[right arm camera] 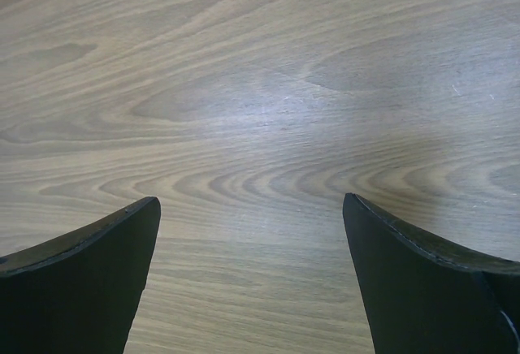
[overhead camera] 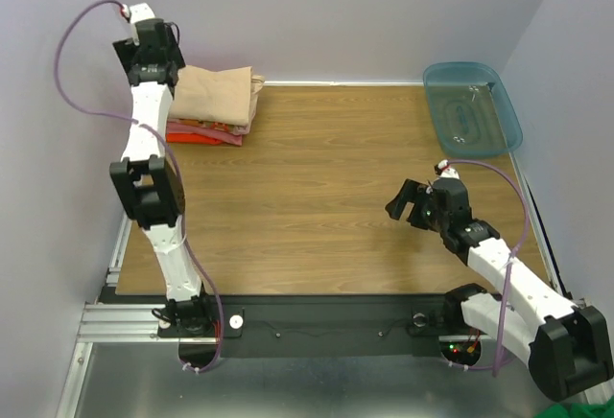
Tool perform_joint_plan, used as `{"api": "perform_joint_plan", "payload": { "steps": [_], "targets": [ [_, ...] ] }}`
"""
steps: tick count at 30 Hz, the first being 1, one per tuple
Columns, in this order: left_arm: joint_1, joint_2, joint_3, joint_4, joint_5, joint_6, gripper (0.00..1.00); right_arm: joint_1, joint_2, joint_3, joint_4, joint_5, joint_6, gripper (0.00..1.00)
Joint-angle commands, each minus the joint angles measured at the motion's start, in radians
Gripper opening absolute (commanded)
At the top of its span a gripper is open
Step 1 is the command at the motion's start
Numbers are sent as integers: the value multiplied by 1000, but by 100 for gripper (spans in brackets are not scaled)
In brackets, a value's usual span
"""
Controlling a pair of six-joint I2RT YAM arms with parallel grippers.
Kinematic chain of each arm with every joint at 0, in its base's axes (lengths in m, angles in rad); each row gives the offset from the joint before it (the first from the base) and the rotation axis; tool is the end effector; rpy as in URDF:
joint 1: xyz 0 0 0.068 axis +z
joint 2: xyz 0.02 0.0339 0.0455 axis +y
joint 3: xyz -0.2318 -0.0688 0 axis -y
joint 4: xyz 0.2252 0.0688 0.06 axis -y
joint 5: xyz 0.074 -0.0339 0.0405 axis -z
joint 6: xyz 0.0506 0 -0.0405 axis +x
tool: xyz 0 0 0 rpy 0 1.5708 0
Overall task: Fold and stack the t-shirts
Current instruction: Neatly place the folded tshirt to the corner
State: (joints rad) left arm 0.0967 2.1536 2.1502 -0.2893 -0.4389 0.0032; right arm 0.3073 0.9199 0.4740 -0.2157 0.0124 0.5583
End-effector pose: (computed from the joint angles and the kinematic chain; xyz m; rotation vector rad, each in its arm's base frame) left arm 0.4833 0.0685 0.3317 -0.3899 1.8206 0.4773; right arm 0.1974 0.0620 0.1784 0.2912 2.2531 0.4529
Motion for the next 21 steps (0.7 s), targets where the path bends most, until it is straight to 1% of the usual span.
{"api": "perform_joint_plan", "payload": {
  "steps": [1,2,3,4,5,6,7,8,9,10,11,12,13,14,15,16,18,21],
  "targets": [
    [-15,-355,-59,13,181,-271,98,-4,-38,17,15,-8,22,100],
    [-20,-398,-150,18,242,-299,99,-4,-53,15,13,-6,20,100],
    [-41,-490,-208,24,261,-362,98,-4,-59,14,9,-6,22,100],
    [-58,-536,-272,35,282,-371,98,-4,-68,12,6,-6,23,100],
    [-75,-623,-411,53,307,-376,98,-4,-81,8,1,-6,29,100],
    [-93,-667,-484,56,287,-390,98,-4,-87,6,-1,-6,32,100],
    [-153,-711,-641,59,264,-432,98,-4,-92,6,-2,-8,32,100],
    [-175,-756,-723,67,244,-457,98,-4,-98,6,-2,-6,32,100],
    [-204,-847,-809,96,215,-482,98,-4,-104,8,-5,-5,32,100],
    [-233,-892,-895,113,213,-526,98,-4,-107,11,-7,-2,31,100],
    [-297,-932,-1040,146,226,-534,98,-4,-111,14,-8,0,28,100],
    [-336,-1005,-1103,156,217,-543,98,-2,-115,12,-10,0,17,100],
    [-375,-1035,-1160,156,197,-561,98,-4,-130,11,-8,1,17,100],
    [-424,-1066,-1263,157,178,-578,99,-4,-141,6,-11,3,15,100],
    [-490,-1113,-1309,145,154,-594,99,-4,-150,2,-13,7,11,100],
    [-518,-1133,-1390,130,146,-617,98,-4,-176,-5,-14,17,8,100],
    [-549,-1191,-1455,92,148,-673,98,-4,-205,-20,-17,26,-1,100],
    [-554,-1255,-1556,87,149,-735,98,-4,-256,-37,-19,50,11,100]
  ]
}}
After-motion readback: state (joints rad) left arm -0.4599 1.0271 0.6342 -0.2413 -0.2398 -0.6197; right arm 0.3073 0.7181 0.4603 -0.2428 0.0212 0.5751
